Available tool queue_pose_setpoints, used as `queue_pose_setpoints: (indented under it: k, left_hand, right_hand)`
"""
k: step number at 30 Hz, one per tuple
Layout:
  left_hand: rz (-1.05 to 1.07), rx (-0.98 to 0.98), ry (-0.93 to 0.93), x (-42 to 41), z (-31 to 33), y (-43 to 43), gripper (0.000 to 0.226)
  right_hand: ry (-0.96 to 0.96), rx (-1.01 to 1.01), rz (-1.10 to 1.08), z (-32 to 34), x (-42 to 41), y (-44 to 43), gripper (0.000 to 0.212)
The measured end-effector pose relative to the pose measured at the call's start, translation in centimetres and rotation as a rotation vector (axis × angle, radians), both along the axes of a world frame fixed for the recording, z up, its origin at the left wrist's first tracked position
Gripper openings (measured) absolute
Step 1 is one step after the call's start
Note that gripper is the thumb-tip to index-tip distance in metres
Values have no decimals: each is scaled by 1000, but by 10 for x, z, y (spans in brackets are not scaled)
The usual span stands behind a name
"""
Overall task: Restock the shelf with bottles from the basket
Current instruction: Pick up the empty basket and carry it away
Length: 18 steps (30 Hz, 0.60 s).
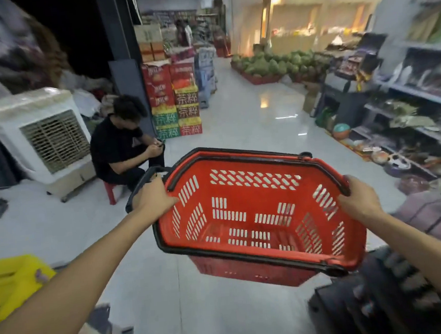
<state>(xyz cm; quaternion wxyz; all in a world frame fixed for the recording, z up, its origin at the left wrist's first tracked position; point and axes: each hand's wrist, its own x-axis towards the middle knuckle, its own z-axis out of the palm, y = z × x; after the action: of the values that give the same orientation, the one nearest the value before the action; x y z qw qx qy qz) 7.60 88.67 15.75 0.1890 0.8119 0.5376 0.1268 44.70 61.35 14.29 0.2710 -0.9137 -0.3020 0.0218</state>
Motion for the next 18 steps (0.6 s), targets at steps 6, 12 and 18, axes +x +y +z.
queue_pose_setpoints:
  k: [6,12,18]
  left_hand:
    - [36,9,34,21,32,78,42]
    - [45,1,14,100,51,156,38]
    - [107,1,-16,196,78,234,33]
  right_hand:
    - [30,39,8,54,33,75,63]
    - [81,105,17,78,119,161,61]
    - [63,122,101,109,220,259,57]
